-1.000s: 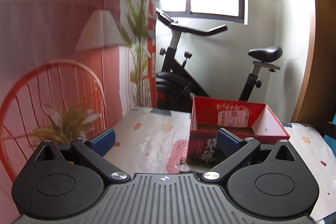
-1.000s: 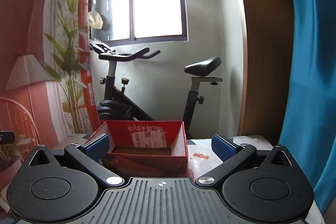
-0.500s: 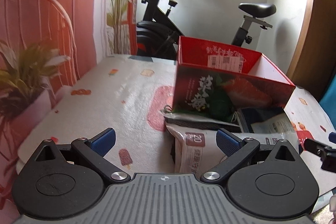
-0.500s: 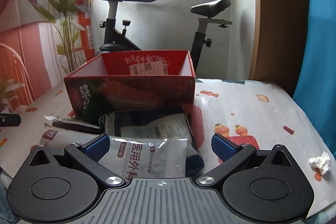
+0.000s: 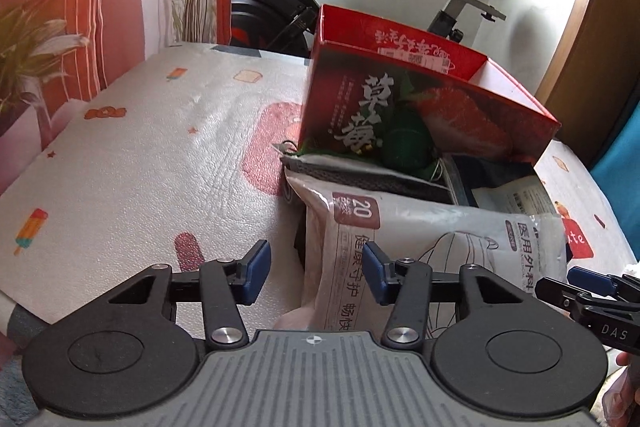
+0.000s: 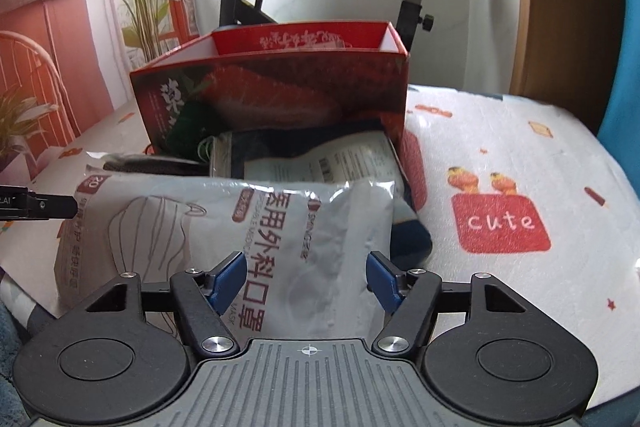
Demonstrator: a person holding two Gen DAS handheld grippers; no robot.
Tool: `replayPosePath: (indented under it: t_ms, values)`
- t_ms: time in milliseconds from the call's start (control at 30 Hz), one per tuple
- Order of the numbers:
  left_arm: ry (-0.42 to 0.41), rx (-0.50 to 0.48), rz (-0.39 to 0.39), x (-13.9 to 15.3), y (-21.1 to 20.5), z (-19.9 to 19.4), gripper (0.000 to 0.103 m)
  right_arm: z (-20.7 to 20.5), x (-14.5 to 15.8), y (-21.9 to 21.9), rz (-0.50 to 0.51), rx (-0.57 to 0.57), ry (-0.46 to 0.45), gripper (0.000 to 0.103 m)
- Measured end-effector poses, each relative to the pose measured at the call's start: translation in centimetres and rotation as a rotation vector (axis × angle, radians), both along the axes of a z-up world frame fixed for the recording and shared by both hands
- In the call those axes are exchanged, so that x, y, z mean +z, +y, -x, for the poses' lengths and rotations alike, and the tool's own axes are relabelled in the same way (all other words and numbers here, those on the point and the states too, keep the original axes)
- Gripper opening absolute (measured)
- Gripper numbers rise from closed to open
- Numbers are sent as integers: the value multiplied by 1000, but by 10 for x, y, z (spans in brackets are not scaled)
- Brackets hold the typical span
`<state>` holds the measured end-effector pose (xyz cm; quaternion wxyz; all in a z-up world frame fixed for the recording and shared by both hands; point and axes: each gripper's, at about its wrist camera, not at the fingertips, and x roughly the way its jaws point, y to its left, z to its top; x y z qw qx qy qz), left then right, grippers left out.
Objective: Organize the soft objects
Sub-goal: 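Lower the right tool onto the white mask bag and close its fingers, then lift the white mask bag with the right tool toward the red box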
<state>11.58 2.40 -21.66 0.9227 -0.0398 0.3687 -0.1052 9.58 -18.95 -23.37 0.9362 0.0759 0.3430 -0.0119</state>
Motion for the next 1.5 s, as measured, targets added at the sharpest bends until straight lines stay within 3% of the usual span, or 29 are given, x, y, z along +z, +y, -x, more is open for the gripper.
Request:
replayPosePath:
  t_ms: [267,433,767,1067,1367,1500]
  values:
    - [70,-43,27,-19,-6,-9,46,-7,-16,-8,-51,-8,35,65]
    - [119,-57,97,-29,-5,-14,47,-7,-17,-8,-67,-4,44,69]
    - [138,-73,95,-32,-10,-14,47,-9,-21,-17,-142,-35,101,70]
    - [138,-84,92,-33,-10,-13,47,-9,-21,-7,-125,8,93,70]
    - [130,-110,61,-33,-16,-11,54,-15,-29,2,-129,77,109,72]
    - [135,-114,66,-32,-16,-11,54,-14,-27,7,-91,96,102,69]
